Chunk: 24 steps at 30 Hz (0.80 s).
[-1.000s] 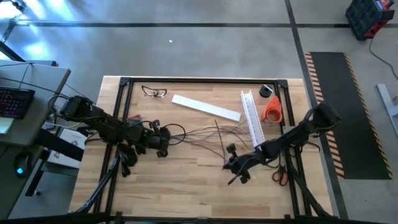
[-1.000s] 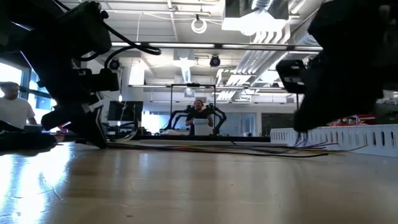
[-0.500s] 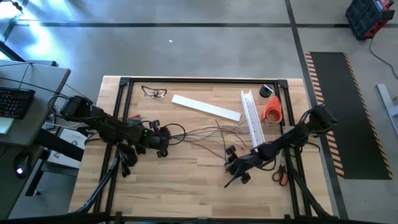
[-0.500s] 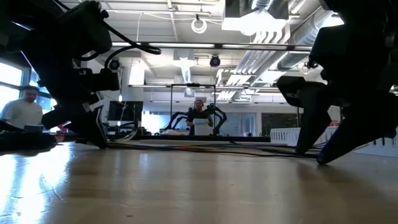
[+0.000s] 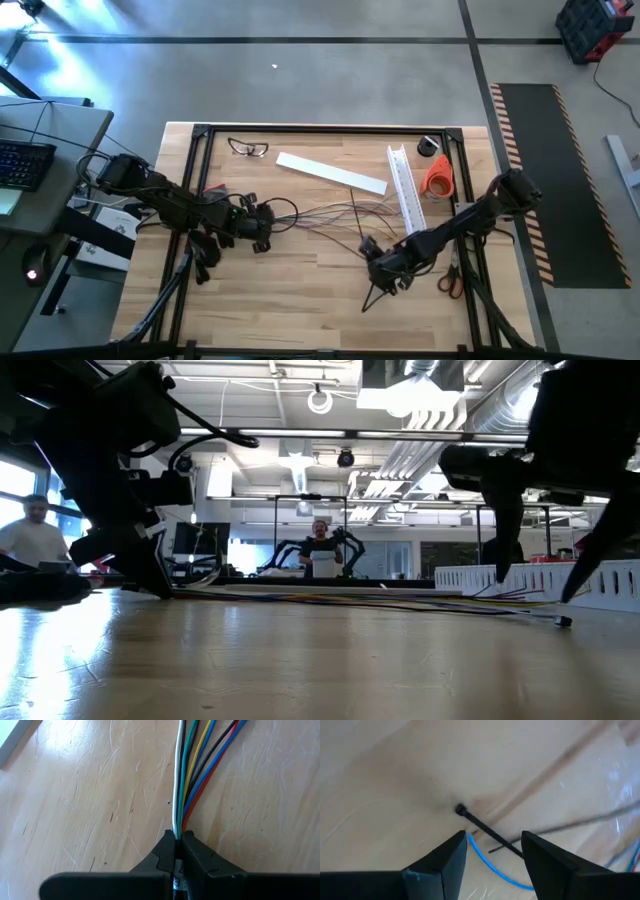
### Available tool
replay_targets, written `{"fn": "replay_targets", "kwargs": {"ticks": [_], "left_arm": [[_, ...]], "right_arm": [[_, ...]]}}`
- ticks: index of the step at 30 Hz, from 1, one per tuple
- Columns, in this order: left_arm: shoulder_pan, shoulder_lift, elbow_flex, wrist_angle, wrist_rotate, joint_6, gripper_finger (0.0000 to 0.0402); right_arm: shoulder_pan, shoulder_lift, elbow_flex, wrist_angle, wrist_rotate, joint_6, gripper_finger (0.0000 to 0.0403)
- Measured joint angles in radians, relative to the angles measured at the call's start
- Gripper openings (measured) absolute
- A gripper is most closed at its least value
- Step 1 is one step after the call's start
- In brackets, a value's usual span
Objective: Ziptie cables
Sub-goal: Wrap the cables using a zip tie
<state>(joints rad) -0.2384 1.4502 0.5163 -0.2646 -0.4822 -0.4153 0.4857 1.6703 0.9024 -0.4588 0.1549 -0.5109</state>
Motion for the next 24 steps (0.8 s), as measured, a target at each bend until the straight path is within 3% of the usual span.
{"fn": "replay_targets", "kwargs": {"ticks": [9,24], "left_arm": [[-0.013,0.000,0.000,0.000,-0.001,-0.001,0.0001],[-0.013,0.000,0.000,0.001,0.000,-0.001,0.0001]], "right_arm": [[0.014,0.001,-0.062,0.113,0.043,-0.181,0.0159],[0.013,0.081,-0.073,0.223,0.045,-0.253,0.0117]]}}
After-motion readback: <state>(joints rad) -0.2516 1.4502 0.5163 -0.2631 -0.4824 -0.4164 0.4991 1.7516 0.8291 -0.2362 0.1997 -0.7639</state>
